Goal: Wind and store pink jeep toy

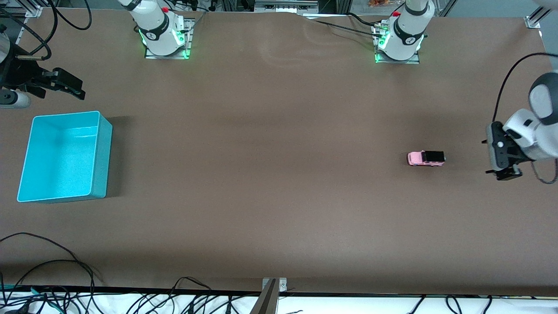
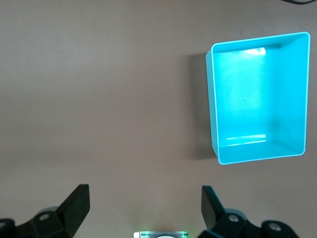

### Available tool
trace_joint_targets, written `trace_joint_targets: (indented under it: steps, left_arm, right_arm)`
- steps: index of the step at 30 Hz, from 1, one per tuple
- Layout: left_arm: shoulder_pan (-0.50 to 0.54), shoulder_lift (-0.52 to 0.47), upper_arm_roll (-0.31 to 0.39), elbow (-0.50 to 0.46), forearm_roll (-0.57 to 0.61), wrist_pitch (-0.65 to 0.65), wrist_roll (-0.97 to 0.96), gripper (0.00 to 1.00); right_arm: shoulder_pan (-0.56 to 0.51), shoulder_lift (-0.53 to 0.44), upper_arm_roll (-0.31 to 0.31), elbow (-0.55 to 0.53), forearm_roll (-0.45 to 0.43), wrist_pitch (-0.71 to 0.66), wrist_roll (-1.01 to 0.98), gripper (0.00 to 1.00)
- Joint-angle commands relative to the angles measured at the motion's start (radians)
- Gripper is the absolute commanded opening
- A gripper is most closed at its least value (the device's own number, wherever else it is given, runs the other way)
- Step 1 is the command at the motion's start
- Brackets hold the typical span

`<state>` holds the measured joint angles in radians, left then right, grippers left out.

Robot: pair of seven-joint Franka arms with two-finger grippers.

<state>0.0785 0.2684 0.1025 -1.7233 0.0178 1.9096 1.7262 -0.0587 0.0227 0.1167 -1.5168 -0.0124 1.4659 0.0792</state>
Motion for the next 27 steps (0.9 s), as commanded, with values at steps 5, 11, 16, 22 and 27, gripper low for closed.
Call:
trace_joint_targets:
  steps: [5, 11, 16, 22, 27]
  left_arm:
    - [-0.003, -0.049, 0.008, -0.018, 0.013, 0.071, -0.017, 1.00]
    - [-0.005, -0.057, 0.008, -0.013, 0.011, 0.097, -0.019, 1.00]
    - [-0.025, -0.086, 0.006, -0.010, 0.011, 0.127, -0.074, 1.00]
    - [-0.062, -0.112, 0.005, -0.007, 0.022, 0.146, -0.169, 1.00]
    - [-0.051, -0.123, 0.006, -0.015, 0.011, 0.144, -0.175, 1.00]
  right_arm:
    - [-0.001, -0.007, 0.000, -0.009, 0.009, -0.001, 0.002, 1.00]
    - [-0.001, -0.007, 0.000, -0.011, 0.009, 0.001, 0.002, 1.00]
    - [-0.001, -0.010, 0.000, -0.025, 0.009, 0.007, 0.002, 1.00]
    - [0.000, -0.017, 0.004, -0.029, 0.011, 0.017, 0.005, 1.00]
    - [0.000, -0.017, 0.006, -0.028, 0.015, 0.019, 0.001, 1.00]
